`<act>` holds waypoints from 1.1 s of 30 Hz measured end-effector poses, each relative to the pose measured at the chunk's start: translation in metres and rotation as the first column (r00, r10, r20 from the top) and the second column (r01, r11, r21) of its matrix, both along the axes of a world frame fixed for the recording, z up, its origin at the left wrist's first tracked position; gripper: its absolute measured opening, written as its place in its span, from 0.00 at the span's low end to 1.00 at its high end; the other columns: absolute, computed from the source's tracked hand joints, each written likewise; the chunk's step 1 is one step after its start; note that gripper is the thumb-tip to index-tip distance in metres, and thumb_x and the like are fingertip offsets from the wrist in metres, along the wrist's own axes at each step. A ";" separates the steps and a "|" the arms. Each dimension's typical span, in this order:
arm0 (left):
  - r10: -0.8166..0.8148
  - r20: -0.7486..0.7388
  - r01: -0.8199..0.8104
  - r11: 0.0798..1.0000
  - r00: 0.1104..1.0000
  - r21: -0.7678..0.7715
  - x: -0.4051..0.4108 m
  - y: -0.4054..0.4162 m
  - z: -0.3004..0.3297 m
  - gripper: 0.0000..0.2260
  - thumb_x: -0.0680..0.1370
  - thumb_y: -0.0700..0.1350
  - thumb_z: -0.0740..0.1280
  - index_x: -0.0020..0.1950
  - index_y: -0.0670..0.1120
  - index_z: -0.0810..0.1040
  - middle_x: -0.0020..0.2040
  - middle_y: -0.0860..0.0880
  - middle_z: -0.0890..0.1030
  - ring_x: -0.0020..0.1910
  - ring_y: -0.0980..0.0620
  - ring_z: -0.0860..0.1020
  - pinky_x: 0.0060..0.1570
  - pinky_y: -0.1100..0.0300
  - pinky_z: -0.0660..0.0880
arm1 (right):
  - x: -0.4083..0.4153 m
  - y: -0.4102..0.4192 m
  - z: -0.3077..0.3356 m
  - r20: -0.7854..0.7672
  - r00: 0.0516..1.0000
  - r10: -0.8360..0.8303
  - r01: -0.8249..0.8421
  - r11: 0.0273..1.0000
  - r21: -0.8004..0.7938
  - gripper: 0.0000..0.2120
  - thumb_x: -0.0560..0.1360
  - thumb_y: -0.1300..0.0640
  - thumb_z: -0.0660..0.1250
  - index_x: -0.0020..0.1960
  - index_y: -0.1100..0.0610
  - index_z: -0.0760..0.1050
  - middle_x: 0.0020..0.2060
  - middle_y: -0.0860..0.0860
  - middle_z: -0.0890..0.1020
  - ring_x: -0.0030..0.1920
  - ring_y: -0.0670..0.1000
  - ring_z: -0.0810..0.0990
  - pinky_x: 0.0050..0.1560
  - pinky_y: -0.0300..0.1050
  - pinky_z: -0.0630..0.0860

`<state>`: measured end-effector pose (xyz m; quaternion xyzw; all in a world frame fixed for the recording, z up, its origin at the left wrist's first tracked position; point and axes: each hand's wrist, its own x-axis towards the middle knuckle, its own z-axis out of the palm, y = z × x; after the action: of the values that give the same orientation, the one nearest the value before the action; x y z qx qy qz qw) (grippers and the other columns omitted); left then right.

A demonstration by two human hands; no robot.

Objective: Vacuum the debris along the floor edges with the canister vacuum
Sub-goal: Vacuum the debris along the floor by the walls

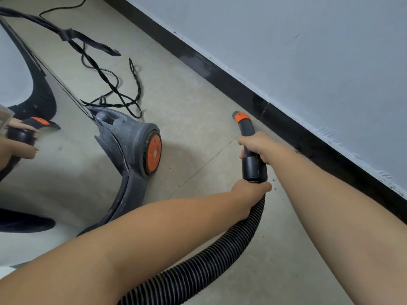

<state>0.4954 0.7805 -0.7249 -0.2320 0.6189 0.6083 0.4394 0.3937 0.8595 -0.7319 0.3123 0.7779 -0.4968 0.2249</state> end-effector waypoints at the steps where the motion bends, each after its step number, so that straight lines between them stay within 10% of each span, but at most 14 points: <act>1: -0.010 0.004 0.010 1.000 1.000 0.000 0.011 0.004 0.000 0.06 0.74 0.41 0.69 0.44 0.44 0.71 0.36 0.46 0.73 0.32 0.49 0.73 0.32 0.60 0.71 | 0.010 0.003 0.002 0.020 1.000 0.003 -0.003 1.000 -0.014 0.10 0.75 0.60 0.64 0.54 0.62 0.69 0.28 0.55 0.79 0.28 0.51 0.80 0.36 0.44 0.78; 4: -0.065 0.005 0.065 0.998 0.998 -0.009 0.033 0.013 0.002 0.06 0.73 0.41 0.68 0.44 0.44 0.71 0.37 0.46 0.72 0.33 0.48 0.72 0.33 0.60 0.71 | 0.037 0.019 0.007 0.046 0.998 -0.042 0.043 0.999 -0.026 0.10 0.75 0.60 0.64 0.54 0.62 0.69 0.31 0.55 0.78 0.24 0.48 0.79 0.26 0.38 0.74; 16: -0.216 -0.091 0.200 0.967 0.972 -0.158 0.099 0.000 0.005 0.11 0.76 0.47 0.69 0.39 0.46 0.70 0.37 0.49 0.74 0.33 0.54 0.72 0.45 0.57 0.72 | 0.114 0.012 0.009 0.027 0.997 -0.069 0.071 0.992 -0.100 0.07 0.74 0.61 0.64 0.50 0.60 0.68 0.28 0.55 0.79 0.25 0.50 0.80 0.33 0.42 0.76; 23: -0.404 0.000 0.398 0.902 0.915 -0.168 0.133 -0.039 0.005 0.07 0.75 0.42 0.67 0.42 0.45 0.70 0.35 0.47 0.72 0.31 0.51 0.72 0.34 0.61 0.71 | 0.175 0.000 -0.014 0.031 0.940 -0.341 0.312 0.818 -0.483 0.11 0.75 0.61 0.66 0.53 0.58 0.66 0.32 0.57 0.78 0.28 0.55 0.80 0.35 0.49 0.79; 33: -0.429 0.122 0.442 0.890 0.895 -0.113 0.185 -0.061 0.011 0.06 0.73 0.41 0.67 0.45 0.44 0.70 0.34 0.45 0.72 0.27 0.49 0.73 0.24 0.64 0.72 | 0.230 -0.025 -0.010 0.062 0.912 -0.405 0.390 0.812 -0.434 0.09 0.74 0.64 0.63 0.51 0.57 0.65 0.31 0.55 0.74 0.24 0.52 0.75 0.30 0.44 0.76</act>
<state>0.6807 0.7192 -0.7138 -0.1453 0.6742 0.4384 0.5763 0.6242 0.8343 -0.7423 0.4009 0.5672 -0.6996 0.1674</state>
